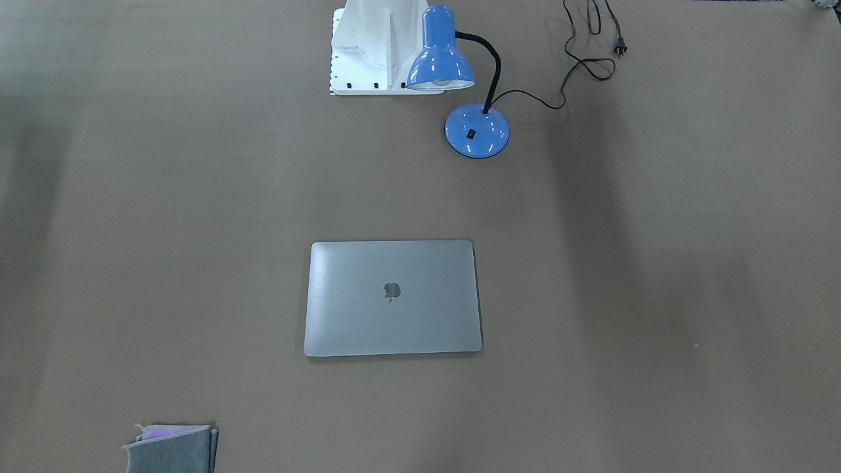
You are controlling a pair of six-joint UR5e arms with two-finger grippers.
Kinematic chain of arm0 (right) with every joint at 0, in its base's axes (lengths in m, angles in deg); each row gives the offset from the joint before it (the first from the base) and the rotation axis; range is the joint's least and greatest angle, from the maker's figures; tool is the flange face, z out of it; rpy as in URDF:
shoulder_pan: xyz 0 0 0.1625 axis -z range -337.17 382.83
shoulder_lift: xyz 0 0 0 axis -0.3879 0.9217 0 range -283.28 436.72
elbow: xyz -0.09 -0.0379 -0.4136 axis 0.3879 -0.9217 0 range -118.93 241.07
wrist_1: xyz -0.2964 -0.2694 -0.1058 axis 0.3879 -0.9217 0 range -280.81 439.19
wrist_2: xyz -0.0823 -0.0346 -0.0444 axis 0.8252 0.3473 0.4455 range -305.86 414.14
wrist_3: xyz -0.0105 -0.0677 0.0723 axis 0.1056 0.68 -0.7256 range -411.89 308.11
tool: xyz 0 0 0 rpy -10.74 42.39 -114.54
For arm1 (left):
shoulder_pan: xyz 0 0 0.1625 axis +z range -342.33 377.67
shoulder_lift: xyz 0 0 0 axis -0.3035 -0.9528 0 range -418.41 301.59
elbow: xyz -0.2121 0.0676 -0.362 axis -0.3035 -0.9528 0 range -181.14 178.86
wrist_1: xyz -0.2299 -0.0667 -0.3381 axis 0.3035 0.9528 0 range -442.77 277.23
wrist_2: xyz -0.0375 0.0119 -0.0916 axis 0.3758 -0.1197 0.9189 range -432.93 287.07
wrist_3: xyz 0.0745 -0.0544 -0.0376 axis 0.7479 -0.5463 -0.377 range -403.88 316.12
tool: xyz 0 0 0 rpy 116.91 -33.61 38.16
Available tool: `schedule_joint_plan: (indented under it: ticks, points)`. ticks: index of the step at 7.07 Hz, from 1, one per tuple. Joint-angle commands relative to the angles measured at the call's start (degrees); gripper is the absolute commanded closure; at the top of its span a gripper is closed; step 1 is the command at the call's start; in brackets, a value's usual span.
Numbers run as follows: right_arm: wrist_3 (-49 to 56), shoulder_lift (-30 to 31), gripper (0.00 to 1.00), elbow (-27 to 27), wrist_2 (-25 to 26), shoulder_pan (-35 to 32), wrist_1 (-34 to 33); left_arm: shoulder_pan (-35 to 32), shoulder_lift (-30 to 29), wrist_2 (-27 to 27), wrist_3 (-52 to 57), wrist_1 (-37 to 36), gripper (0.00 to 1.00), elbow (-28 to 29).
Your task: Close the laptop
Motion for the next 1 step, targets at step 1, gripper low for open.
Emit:
schedule_joint_plan:
  ticks: [1]
  points:
    - [0.0,0.0,0.00,0.1,0.0,0.0,0.0,0.0,0.0,-0.2,0.4,0.1,0.02,0.0]
